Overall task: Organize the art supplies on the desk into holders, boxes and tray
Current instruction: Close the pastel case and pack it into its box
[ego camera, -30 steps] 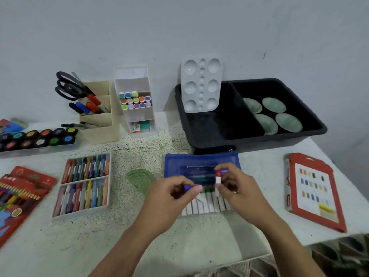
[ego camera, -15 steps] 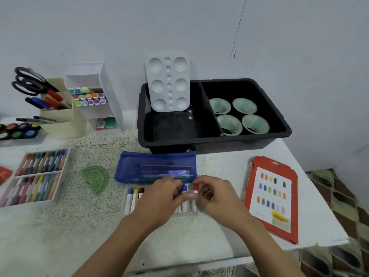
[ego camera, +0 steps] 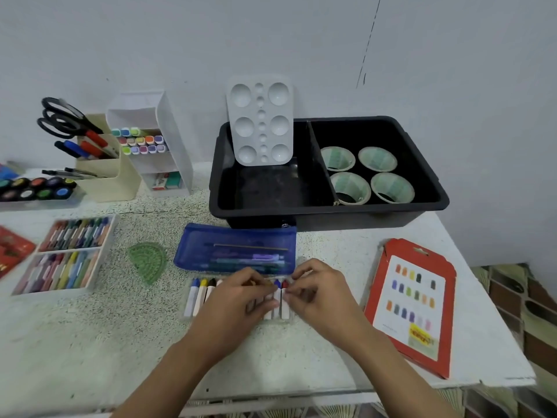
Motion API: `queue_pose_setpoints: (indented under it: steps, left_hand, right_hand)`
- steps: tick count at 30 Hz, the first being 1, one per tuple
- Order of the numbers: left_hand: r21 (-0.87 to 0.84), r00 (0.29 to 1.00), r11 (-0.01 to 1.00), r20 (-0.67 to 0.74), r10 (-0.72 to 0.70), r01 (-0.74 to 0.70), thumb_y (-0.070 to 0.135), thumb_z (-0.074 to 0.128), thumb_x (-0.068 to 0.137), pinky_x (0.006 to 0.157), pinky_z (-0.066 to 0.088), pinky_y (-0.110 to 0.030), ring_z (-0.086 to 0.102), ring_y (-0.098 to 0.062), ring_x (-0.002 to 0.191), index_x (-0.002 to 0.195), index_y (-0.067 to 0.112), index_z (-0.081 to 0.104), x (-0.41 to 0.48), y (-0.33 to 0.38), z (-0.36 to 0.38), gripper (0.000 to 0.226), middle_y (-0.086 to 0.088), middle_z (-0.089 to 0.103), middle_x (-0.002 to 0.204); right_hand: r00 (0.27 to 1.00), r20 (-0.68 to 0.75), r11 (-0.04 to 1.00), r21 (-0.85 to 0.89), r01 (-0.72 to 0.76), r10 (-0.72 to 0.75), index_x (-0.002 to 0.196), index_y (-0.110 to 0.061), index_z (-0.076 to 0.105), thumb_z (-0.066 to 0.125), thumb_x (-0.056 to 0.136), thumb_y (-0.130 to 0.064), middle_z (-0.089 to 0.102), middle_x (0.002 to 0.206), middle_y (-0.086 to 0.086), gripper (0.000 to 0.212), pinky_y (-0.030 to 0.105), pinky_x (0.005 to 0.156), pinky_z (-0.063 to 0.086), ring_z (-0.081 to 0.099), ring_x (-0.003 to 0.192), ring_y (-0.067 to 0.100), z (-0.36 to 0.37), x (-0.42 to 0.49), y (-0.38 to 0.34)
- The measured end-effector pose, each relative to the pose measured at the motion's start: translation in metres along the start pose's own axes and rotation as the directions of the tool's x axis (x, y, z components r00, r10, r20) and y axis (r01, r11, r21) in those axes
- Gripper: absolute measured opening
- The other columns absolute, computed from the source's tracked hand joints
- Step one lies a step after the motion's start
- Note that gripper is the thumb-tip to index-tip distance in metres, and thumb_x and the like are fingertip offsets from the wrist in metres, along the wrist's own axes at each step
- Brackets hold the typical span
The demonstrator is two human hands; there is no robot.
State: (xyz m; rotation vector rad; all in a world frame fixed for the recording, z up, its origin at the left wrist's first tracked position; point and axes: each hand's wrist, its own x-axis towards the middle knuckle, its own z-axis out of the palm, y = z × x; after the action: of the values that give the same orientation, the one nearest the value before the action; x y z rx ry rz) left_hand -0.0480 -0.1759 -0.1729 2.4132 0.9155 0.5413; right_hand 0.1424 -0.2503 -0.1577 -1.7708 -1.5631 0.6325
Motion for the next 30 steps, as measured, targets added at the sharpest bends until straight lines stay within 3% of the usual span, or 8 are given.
queue_pose_setpoints:
  steps: [5, 11, 15, 18, 20, 23, 26, 30]
  left_hand:
    - [0.053, 0.999, 0.998, -0.044, 0.020, -0.017, 0.044, 0.066, 0.089, 0.074, 0.052, -0.025, 0.054, -0.002, 0.087, 0.104, 0.023, 0.079, 0.000, 0.003, 0.006, 0.029, 0.013, 0.057, 0.098]
    - [0.071, 0.995, 0.997, -0.084, 0.047, -0.041, 0.054, 0.060, 0.086, 0.077, 0.051, -0.029, 0.050, -0.007, 0.095, 0.105, 0.027, 0.079, 0.002, 0.001, 0.010, 0.038, 0.011, 0.058, 0.101]
    - [0.099, 0.996, 0.994, -0.060, 0.060, -0.054, 0.054, 0.061, 0.085, 0.080, 0.053, -0.034, 0.052, -0.007, 0.097, 0.106, 0.029, 0.078, 0.004, -0.001, 0.009, 0.037, 0.013, 0.060, 0.104]
    - [0.100, 0.997, 0.994, -0.047, 0.054, -0.049, 0.055, 0.060, 0.087, 0.082, 0.052, -0.034, 0.053, -0.007, 0.097, 0.105, 0.030, 0.078, 0.006, -0.001, 0.006, 0.036, 0.015, 0.058, 0.105]
    - [0.105, 0.997, 0.993, -0.038, 0.060, -0.056, 0.049, 0.064, 0.089, 0.085, 0.050, -0.032, 0.052, -0.006, 0.100, 0.105, 0.030, 0.077, 0.008, 0.000, 0.005, 0.028, 0.015, 0.057, 0.107]
    - [0.145, 0.996, 0.986, -0.025, 0.087, -0.083, 0.039, 0.072, 0.088, 0.087, 0.048, -0.033, 0.051, -0.007, 0.103, 0.107, 0.031, 0.073, 0.008, -0.001, 0.005, 0.021, 0.015, 0.057, 0.110]
    - [0.157, 0.997, 0.985, -0.028, 0.079, -0.074, 0.044, 0.066, 0.090, 0.087, 0.044, -0.032, 0.052, -0.006, 0.105, 0.112, 0.032, 0.071, 0.007, -0.003, 0.007, 0.025, 0.017, 0.058, 0.112]
    - [0.165, 0.997, 0.984, -0.017, 0.073, -0.070, 0.055, 0.047, 0.092, 0.088, 0.035, -0.030, 0.048, -0.004, 0.110, 0.119, 0.034, 0.069, 0.003, -0.006, 0.009, 0.041, 0.018, 0.057, 0.116]
  right_hand:
    - [0.997, -0.034, 0.997, 0.013, -0.075, 0.075, 0.070, -0.028, 0.071, 0.088, 0.073, -0.012, 0.060, 0.091, -0.013, 0.024, 0.010, 0.066, 0.046, 0.060, 0.075, 0.005, 0.004, 0.002, -0.002]
    - [0.996, -0.011, 0.995, 0.018, -0.094, 0.094, 0.076, -0.021, 0.072, 0.089, 0.072, -0.010, 0.060, 0.091, -0.012, 0.021, 0.013, 0.064, 0.048, 0.062, 0.076, 0.007, 0.004, 0.004, -0.001]
    - [0.997, 0.058, 0.998, -0.035, -0.048, 0.050, 0.090, -0.021, 0.076, 0.080, 0.084, -0.018, 0.063, 0.093, -0.014, 0.008, 0.015, 0.069, 0.051, 0.062, 0.080, 0.005, -0.010, 0.003, -0.005]
    - [0.995, -0.075, 0.994, -0.085, -0.065, 0.058, 0.092, -0.024, 0.076, 0.072, 0.091, -0.021, 0.067, 0.087, -0.016, 0.005, 0.013, 0.071, 0.049, 0.062, 0.079, 0.000, -0.035, 0.001, -0.002]
    - [0.963, -0.259, 0.978, -0.169, -0.124, 0.077, 0.092, -0.023, 0.076, 0.070, 0.091, -0.020, 0.069, 0.087, -0.012, 0.006, 0.027, 0.079, 0.054, 0.062, 0.080, 0.003, -0.055, 0.000, 0.009]
    - [0.892, -0.418, 0.887, -0.325, -0.327, 0.176, 0.105, -0.027, 0.072, 0.063, 0.093, -0.036, 0.069, 0.104, -0.007, 0.017, 0.047, 0.094, 0.044, 0.058, 0.105, 0.021, -0.081, -0.001, 0.026]
    - [0.870, -0.369, 0.751, -0.457, -0.477, 0.329, 0.129, -0.033, 0.060, 0.057, 0.092, -0.058, 0.056, 0.135, -0.002, 0.045, 0.051, 0.104, 0.029, 0.040, 0.130, 0.027, -0.087, -0.007, 0.037]
    - [0.878, -0.301, 0.699, -0.530, -0.479, 0.374, 0.136, -0.038, 0.047, 0.051, 0.082, -0.078, 0.039, 0.151, 0.000, 0.068, 0.066, 0.110, 0.022, 0.027, 0.142, 0.034, -0.070, -0.018, 0.049]
